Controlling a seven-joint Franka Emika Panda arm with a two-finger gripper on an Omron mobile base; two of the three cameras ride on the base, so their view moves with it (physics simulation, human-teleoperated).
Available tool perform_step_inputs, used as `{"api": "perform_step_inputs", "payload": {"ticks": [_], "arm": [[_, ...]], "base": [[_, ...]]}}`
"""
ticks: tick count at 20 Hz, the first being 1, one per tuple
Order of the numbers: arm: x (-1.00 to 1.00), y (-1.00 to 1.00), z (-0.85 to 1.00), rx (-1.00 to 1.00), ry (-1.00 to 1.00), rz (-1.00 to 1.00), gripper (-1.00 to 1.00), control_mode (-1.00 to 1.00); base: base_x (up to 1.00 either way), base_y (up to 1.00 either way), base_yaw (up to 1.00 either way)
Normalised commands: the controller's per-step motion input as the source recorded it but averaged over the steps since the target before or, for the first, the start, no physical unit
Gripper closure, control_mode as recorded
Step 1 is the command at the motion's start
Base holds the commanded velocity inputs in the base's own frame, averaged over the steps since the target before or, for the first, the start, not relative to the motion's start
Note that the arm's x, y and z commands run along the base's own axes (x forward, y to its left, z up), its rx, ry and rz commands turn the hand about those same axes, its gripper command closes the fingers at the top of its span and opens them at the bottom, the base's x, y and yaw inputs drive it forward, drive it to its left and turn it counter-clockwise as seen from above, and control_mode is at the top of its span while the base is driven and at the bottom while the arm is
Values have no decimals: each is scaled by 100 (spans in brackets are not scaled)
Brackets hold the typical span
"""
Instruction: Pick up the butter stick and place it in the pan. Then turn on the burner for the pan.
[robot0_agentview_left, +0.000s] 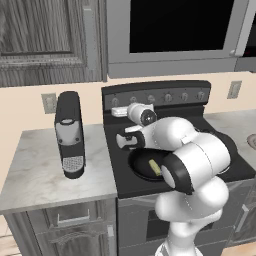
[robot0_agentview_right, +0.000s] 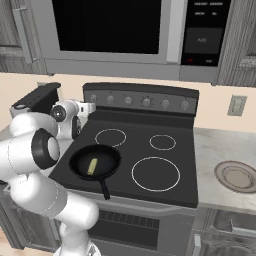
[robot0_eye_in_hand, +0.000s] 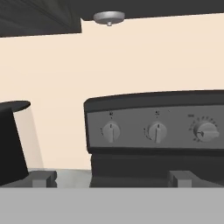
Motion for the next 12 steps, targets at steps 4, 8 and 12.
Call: {"api": "perform_step_inputs", "payload": {"ticks": [4,8,12], "arm": [[14,0,-3,0,0,0,-100,-100],[15,0,-4,0,0,0,-100,-100],[16,0,-3,0,0,0,-100,-100]], "base": [[0,0,0],[0,0,0],[0,0,0]]}}
